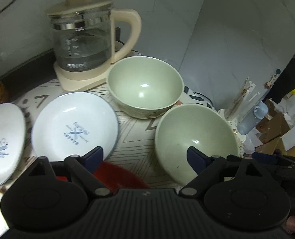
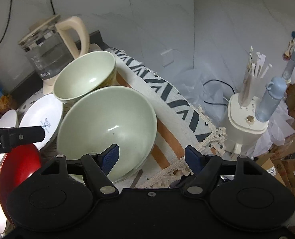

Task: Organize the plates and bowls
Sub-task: 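Move the right gripper to the large pale green bowl and grasp its rim, then lift the large green bowl with the right gripper toward the red bowl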

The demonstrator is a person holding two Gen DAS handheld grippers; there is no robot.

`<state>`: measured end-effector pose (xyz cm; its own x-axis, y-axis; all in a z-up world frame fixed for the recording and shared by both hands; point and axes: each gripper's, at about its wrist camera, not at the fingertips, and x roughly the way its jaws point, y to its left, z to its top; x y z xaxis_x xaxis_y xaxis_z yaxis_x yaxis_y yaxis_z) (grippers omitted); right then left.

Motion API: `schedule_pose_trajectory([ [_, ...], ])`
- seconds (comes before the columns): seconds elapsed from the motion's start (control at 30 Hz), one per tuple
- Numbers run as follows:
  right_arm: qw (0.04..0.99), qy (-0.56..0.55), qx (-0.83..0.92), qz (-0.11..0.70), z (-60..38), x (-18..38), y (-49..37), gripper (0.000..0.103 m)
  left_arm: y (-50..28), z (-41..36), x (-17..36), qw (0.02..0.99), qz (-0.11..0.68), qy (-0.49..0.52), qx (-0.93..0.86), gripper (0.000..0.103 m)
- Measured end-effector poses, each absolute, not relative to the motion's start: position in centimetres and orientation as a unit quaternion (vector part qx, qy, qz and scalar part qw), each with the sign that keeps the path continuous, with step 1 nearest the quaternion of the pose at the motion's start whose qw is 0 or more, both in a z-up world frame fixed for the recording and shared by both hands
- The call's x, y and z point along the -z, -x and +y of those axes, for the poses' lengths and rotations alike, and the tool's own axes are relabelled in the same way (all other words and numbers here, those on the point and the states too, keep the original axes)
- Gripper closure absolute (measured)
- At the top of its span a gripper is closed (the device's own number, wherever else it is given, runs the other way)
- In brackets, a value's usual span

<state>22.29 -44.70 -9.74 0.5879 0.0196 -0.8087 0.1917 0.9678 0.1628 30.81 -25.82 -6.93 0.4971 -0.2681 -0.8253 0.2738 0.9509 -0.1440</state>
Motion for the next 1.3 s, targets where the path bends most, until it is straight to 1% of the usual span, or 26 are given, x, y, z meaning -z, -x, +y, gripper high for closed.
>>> schedule_pose_trajectory([
  [0.03,0.881,-0.122,0.049,0.455,-44.8,9.9,-22.5,0.035,-31.1,-26.0,7.1,0.864,0.476,-0.001,0.162,0.016],
  [0.1,0.875,-0.132,0.051,0.463,-45.0,10.4,-22.9,0.04,-31.8,-26.3,7.6,0.861,0.48,-0.004,0.166,0.026],
  [0.13,0.872,-0.137,0.05,0.467,-45.0,10.6,-23.1,0.043,-32.1,-26.5,7.9,0.859,0.484,-0.004,0.169,0.029],
  [0.17,0.87,-0.14,0.049,0.47,-45.1,10.8,-23.4,0.046,-32.5,-26.6,8.2,0.855,0.489,0.0,0.173,0.035],
  [0.2,0.868,-0.142,0.049,0.474,-45.0,11.0,-23.6,0.048,-32.8,-26.7,8.5,0.852,0.493,0.003,0.176,0.039],
  [0.27,0.864,-0.143,0.047,0.481,-44.9,11.4,-24.0,0.058,-33.4,-27.0,9.1,0.847,0.5,0.004,0.18,0.044],
  [0.3,0.861,-0.147,0.046,0.485,-44.9,11.7,-24.3,0.06,-33.7,-27.2,9.4,0.844,0.506,0.002,0.181,0.048],
  [0.37,0.858,-0.155,0.045,0.488,-45.0,12.0,-24.6,0.068,-34.3,-27.4,10.2,0.836,0.518,0.003,0.182,0.051],
  [0.43,0.853,-0.163,0.045,0.493,-45.1,12.4,-25.0,0.073,-34.7,-27.5,10.9,0.829,0.529,0.006,0.18,0.052],
  [0.47,0.851,-0.166,0.046,0.496,-45.1,12.5,-25.1,0.076,-34.9,-27.4,11.2,0.827,0.534,0.007,0.178,0.055],
  [0.53,0.848,-0.169,0.043,0.5,-45.1,12.8,-25.2,0.079,-35.2,-27.5,11.9,0.82,0.544,0.013,0.179,0.062],
  [0.57,0.847,-0.17,0.041,0.503,-45.1,13.0,-25.3,0.082,-35.4,-27.5,12.2,0.815,0.551,0.019,0.18,0.07],
  [0.6,0.845,-0.171,0.04,0.505,-45.1,13.1,-25.4,0.084,-35.5,-27.5,12.5,0.809,0.558,0.023,0.182,0.075],
  [0.7,0.844,-0.173,0.037,0.506,-45.1,13.4,-25.4,0.086,-35.6,-27.5,13.1,0.802,0.567,0.024,0.187,0.081],
  [0.87,0.846,-0.167,0.033,0.504,-45.0,13.4,-25.6,0.087,-35.2,-28.3,13.4,0.801,0.566,0.005,0.192,0.083],
  [1.03,0.85,-0.179,0.031,0.494,-45.5,12.9,-25.5,0.087,-34.9,-28.7,13.1,0.805,0.561,0.007,0.193,0.082],
  [1.3,0.87,-0.17,0.018,0.462,-45.8,10.2,-25.1,0.087,-33.9,-28.3,10.6,0.826,0.527,0.019,0.197,0.082],
])
